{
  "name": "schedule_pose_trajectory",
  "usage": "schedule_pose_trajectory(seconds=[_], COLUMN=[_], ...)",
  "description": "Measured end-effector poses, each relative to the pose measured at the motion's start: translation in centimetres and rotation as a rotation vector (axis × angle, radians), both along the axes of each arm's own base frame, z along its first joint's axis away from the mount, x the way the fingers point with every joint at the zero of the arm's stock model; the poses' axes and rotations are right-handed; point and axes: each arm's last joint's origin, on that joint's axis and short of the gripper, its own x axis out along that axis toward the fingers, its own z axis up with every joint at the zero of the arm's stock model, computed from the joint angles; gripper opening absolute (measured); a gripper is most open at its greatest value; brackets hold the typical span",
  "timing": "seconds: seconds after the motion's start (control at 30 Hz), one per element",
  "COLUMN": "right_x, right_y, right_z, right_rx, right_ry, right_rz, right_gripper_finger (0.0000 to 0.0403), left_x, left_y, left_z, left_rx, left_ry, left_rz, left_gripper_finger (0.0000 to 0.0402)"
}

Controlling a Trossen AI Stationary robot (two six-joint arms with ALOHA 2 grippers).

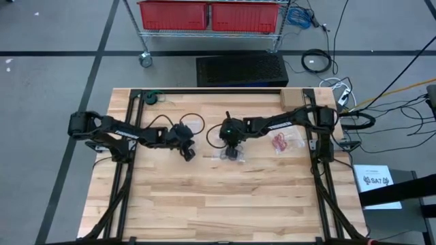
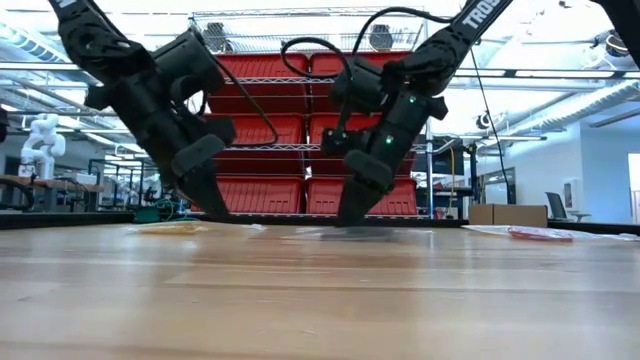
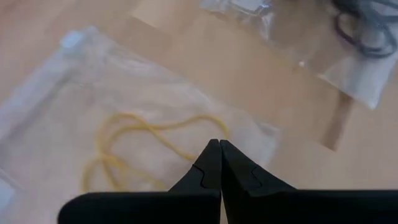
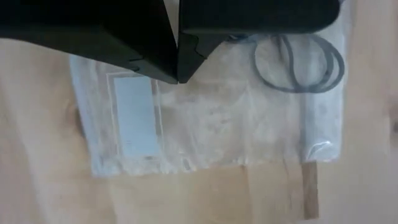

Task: Sort rubber bands
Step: Adjust the zip bags on the table by aligning them

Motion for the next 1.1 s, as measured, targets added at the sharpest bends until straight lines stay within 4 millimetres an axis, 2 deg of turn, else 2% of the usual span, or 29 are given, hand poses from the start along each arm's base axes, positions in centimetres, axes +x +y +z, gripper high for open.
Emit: schedule_pose_trajectory(seconds=[0.23, 0.37, 0.53, 0.63, 0.77, 0.93, 1.1], right_x=[0.3, 0.5, 0.6, 0.5, 0.4, 0.5, 0.7], right_y=[-0.1, 0.1, 0.9, 1.1, 2.0, 3.8, 3.8], right_z=[0.2, 0.4, 1.8, 2.4, 2.2, 1.7, 1.6], right_rx=[-0.009, -0.023, -0.066, -0.056, -0.042, -0.035, -0.030], right_ry=[-0.035, -0.060, -0.098, -0.113, -0.085, -0.121, -0.157], right_rz=[0.004, 0.018, 0.042, 0.022, -0.052, -0.053, -0.074], right_gripper_finger=[0.0000, 0.0000, 0.0000, 0.0000, 0.0000, 0.0000, 0.0000], left_x=[0.2, 0.2, 0.9, 0.5, -0.8, -1.4, -1.4], left_y=[-1.9, -2.7, -1.9, -0.6, -0.3, -1.3, -2.7], left_z=[0.0, 0.2, 1.0, 0.6, -0.6, -1.3, -1.5], left_rx=[-0.010, 0.054, 0.156, 0.085, 0.034, -0.001, -0.041], left_ry=[-0.015, -0.034, -0.069, -0.031, 0.076, 0.068, 0.022], left_rz=[0.008, 0.045, 0.079, 0.129, 0.194, 0.207, 0.211], left_gripper_finger=[0.0000, 0.0000, 0.0000, 0.0000, 0.0000, 0.0000, 0.0000])
